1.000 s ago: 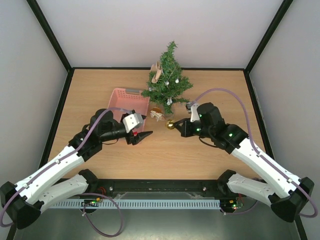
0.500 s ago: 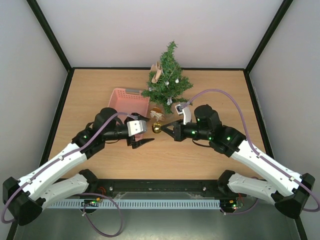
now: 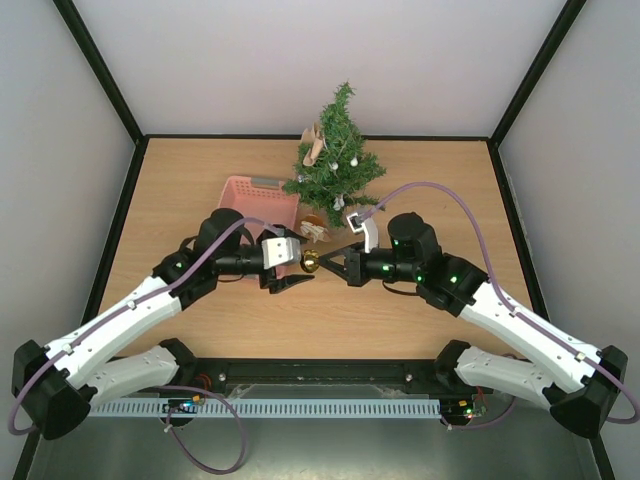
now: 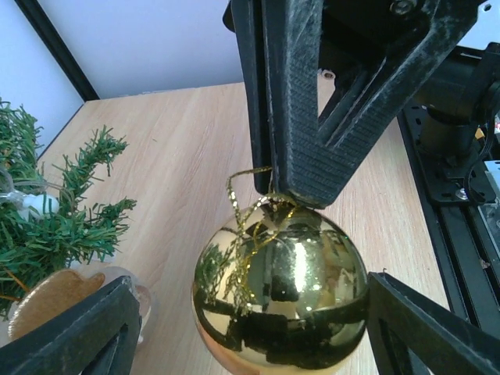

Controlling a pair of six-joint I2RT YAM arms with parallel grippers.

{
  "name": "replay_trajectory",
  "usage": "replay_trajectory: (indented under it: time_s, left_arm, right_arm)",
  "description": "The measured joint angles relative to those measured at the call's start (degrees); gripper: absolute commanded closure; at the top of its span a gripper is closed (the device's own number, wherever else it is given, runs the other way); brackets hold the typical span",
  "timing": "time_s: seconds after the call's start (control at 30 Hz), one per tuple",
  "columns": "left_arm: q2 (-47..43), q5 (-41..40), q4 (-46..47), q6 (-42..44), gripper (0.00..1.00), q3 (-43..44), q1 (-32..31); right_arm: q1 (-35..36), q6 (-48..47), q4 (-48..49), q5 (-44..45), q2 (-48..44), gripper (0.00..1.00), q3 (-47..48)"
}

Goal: Decorate the small christmas tree
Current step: Hang the decoration item on the Christmas tree.

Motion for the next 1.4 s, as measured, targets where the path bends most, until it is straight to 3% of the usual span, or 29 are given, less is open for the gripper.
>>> replay_trajectory:
  time_s: [0.43, 0.8, 0.93, 1.17, 1.4]
  left_arm:
    - [2.32, 1.60, 0.15, 0.31, 0.30, 0.90, -0.48]
    - [2.32, 2.73, -0.02, 0.63, 0.51, 0.90, -0.59]
    - [2.32, 3.04, -0.07, 0.55, 0.59, 0.90, -0.61]
    - [2.32, 3.04, -0.02, -0.39, 0.60, 0.90, -0.74]
    - [2.29, 3.63, -0.09, -0.92, 0.59, 0.90, -0.74]
  right_arm:
    - [0.00, 0.00, 1.33, -0.76, -0.26, 0.98, -0.66]
    - [0.00, 0.04, 2.21, -0.90, -0.28, 0.98, -1.46]
    - [0.00, -0.28, 2.71, -0.87, -0.79, 0.88, -2.12]
    - [0.00, -4.20, 2.49, 0.70, -4.07, 0.69, -3.17]
    - [0.00, -9.94, 2.05, 2.43, -7.72, 0.72, -2.99]
